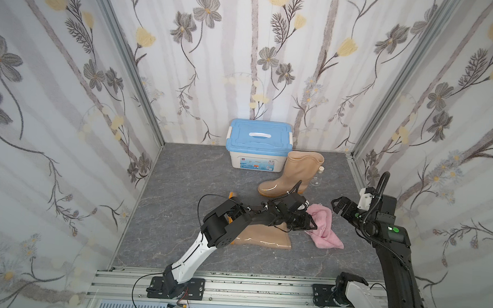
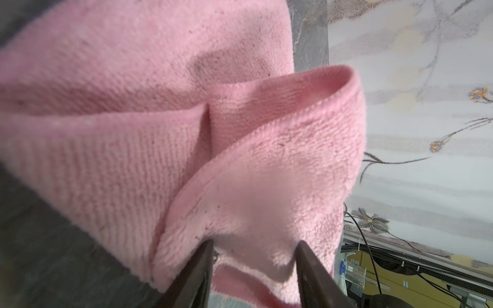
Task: Wipe the rubber boots with a cloth
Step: Place the cleaning item at the center of the board, then pick up the rubber boot from the center of the board.
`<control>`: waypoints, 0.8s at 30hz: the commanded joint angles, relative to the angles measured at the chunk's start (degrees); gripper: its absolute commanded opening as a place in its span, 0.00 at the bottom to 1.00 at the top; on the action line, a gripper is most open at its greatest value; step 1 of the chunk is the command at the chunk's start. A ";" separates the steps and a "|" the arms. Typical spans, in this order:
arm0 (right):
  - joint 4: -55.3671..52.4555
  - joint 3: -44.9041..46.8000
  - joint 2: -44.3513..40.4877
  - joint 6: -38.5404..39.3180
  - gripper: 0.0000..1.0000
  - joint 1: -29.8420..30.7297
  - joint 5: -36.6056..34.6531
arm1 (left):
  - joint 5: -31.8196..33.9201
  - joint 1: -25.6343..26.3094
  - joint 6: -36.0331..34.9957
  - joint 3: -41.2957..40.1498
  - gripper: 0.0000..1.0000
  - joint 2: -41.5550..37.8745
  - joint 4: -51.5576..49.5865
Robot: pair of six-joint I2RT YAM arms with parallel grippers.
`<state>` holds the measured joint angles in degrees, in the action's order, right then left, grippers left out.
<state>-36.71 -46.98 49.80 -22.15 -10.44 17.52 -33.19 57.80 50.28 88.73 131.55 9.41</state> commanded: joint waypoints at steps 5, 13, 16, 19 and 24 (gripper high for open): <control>-8.41 -2.06 -5.31 1.92 1.00 0.59 1.94 | -3.38 -0.84 -8.81 13.14 0.54 -6.66 -9.05; -4.24 7.47 -8.73 -10.39 0.99 9.16 5.55 | -2.16 -8.08 -6.82 -6.49 0.54 -26.06 -2.31; -2.95 11.04 -10.19 -15.66 0.99 15.31 3.69 | 1.56 -15.22 -6.60 -20.58 0.55 -38.73 -3.12; -1.25 14.39 -9.91 -21.37 0.99 22.71 0.91 | 5.58 -21.77 -8.29 -29.56 0.56 -50.31 -8.07; 6.81 21.09 -6.20 -32.80 0.94 34.33 -1.51 | 9.36 -31.32 -10.70 -36.97 0.57 -64.93 -17.13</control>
<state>-36.67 -28.27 42.04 -45.12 19.99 18.85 -27.29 30.02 41.82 54.04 71.48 -2.46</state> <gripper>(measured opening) 0.947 0.570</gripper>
